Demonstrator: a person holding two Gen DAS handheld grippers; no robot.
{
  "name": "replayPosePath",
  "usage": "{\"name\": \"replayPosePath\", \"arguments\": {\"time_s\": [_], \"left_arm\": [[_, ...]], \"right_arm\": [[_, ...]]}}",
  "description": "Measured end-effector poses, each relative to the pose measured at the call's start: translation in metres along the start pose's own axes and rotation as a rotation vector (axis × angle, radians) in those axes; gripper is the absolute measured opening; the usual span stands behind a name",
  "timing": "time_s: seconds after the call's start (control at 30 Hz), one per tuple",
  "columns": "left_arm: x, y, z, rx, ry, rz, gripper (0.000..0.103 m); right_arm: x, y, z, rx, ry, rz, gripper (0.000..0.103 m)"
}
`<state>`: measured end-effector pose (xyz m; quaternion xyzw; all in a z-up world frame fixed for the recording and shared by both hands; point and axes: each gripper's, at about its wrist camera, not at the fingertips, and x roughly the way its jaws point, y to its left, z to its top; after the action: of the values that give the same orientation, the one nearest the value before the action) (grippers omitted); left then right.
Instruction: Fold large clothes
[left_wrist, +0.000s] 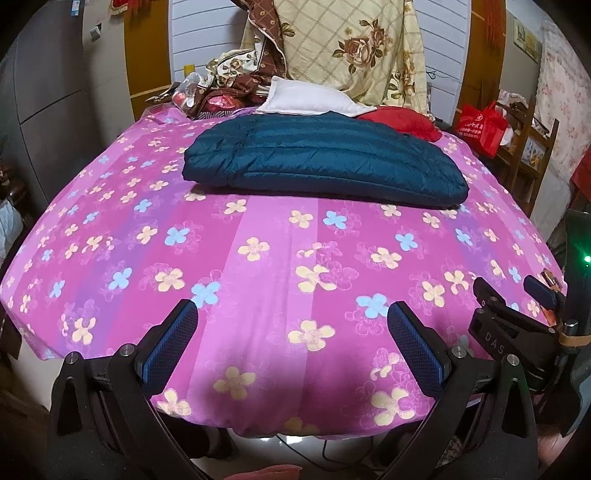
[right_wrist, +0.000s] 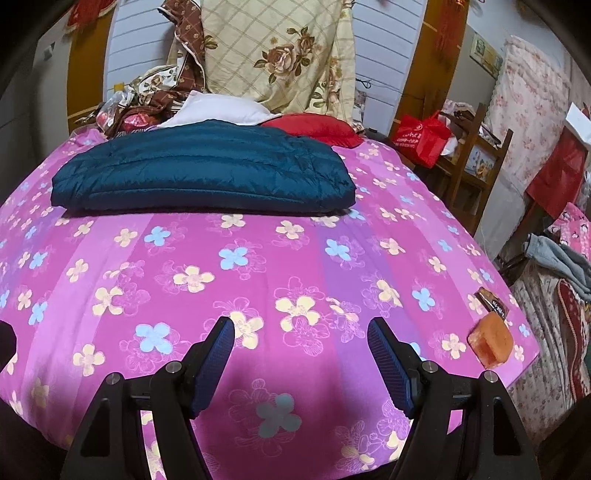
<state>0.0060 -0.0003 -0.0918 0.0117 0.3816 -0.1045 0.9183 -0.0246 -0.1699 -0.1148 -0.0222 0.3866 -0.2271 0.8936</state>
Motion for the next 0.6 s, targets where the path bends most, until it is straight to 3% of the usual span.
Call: {"name": "replayPosePath", "arguments": {"time_s": [0.6], "left_arm": [[0.0088,-0.0015,-0.0022,0.004,0.024,0.018,0.103]], "right_arm": [[0.0036,-0.0042,-0.0026,0.014,0.009,0.000,0.072]]}}
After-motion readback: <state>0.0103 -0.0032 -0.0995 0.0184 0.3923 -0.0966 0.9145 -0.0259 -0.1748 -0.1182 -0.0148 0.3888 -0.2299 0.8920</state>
